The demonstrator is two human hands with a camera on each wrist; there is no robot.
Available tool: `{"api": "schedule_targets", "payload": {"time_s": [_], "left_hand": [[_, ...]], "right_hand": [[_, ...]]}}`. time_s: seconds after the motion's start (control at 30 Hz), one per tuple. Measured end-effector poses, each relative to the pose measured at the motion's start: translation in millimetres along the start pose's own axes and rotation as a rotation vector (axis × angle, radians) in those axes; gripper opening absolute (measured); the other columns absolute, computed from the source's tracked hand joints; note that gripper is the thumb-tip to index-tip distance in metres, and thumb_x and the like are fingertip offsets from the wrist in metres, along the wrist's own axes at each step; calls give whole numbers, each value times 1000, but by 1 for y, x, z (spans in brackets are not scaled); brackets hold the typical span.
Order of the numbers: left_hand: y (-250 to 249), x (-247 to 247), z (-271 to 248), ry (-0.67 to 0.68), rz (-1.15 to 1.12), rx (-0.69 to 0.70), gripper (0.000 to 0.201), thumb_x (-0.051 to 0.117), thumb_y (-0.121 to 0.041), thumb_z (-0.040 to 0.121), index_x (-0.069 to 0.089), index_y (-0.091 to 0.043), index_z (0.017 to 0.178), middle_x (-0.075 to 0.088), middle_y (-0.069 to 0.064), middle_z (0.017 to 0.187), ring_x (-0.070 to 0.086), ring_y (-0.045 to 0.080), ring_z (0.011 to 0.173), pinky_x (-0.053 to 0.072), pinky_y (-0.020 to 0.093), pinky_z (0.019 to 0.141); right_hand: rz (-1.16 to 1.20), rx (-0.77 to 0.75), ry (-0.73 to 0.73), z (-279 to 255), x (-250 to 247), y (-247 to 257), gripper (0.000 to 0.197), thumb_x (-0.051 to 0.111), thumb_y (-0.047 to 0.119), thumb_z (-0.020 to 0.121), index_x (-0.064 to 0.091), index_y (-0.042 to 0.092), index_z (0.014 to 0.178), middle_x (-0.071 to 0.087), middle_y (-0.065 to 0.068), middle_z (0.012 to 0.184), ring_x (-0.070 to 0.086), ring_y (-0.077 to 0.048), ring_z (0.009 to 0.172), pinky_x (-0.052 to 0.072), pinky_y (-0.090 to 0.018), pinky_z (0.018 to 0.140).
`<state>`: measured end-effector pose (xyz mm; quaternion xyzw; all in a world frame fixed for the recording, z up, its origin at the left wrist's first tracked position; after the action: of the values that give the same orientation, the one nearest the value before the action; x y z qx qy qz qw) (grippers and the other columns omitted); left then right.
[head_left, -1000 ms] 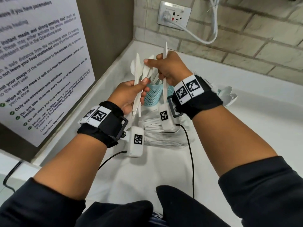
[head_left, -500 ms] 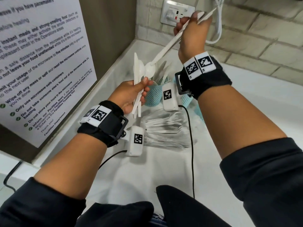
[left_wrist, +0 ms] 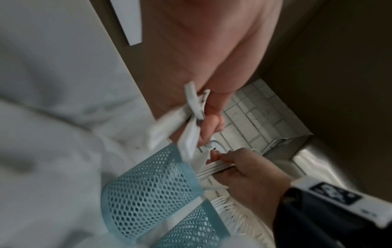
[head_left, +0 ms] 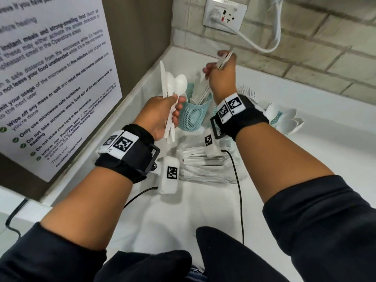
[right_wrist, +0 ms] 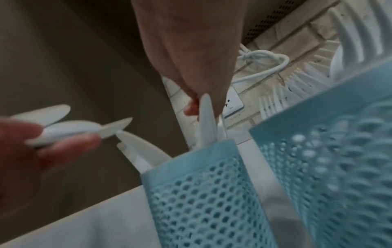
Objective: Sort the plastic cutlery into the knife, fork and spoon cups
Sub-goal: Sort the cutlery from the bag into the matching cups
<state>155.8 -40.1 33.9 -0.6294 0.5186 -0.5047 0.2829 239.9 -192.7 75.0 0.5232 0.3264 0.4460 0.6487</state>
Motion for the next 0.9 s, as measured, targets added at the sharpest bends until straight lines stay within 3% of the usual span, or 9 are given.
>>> {"api": "schedule_targets", "payload": {"time_s": [0.13,0.2,0.3,0.47,0.57,0.67,0.8,0.9], "left_hand": [[2,4,-1,120,-35,-57,26,40,-18,99,63,-6,97,48,-2,65,42,4,47,37,12,41],[4,4,-2,135,-49,-80,27,39,-18,100,63,-7,95,47,-3,65,42,3,45,37,12,41],[5,3,-3,114,-53,-90,28,38,-18,100,62,-7,93,46,-3,66,41,3,45,35,11,40],[6,0,-5,81,-31,-91,28,37,-19,100,62,-9,90,45,-3,66,40,2,44,35,11,40],[6,-4,-6,51,-19,-88,28,38,-19,100,62,-9,89,45,-4,66,39,2,45,35,11,40],[6,-11,-4,10,-21,-79,28,38,-19,100,62,-10,89,45,-5,65,40,1,42,35,11,39],[5,-16,-4,-48,-24,-56,26,38,-18,100,61,-11,90,45,-5,64,39,2,41,34,12,40],[3,-17,-5,-78,5,-35,27,37,-17,99,61,-12,88,45,-5,64,39,2,41,33,12,40]], "right_hand": [[-153,61,98,1,3,-8,32,51,-9,82,40,8,106,54,-4,79,59,-26,83,51,-41,88],[-257,22,108,5,2,1,38,52,-5,84,41,7,118,55,-2,83,60,-25,86,50,-35,86],[-389,-124,128,5,3,14,40,46,0,88,40,5,127,53,1,77,54,-18,77,45,-24,75],[-559,-181,197,-6,9,5,27,37,0,92,55,-1,111,59,-11,83,57,-22,79,44,-24,72],[-779,-158,307,-12,15,-8,29,36,0,90,60,-1,104,67,-15,99,61,-29,94,43,-28,79],[-907,-195,330,-12,22,-1,28,39,12,95,61,-2,107,65,-19,109,57,-33,104,41,-30,84],[-953,-241,222,0,25,12,26,43,13,90,62,6,106,59,-16,115,52,-32,111,40,-29,86],[-1044,-236,340,-1,33,6,28,45,10,85,68,16,100,63,-10,112,53,-30,112,42,-30,89]]}}
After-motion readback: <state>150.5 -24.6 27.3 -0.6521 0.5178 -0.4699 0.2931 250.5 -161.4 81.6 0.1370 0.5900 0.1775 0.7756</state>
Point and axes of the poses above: each hand's wrist, its own z-axis towards the middle knuckle, its own x-axis out of the palm, y = z × x, the point moved 5 cm from there along z, towards the middle knuckle
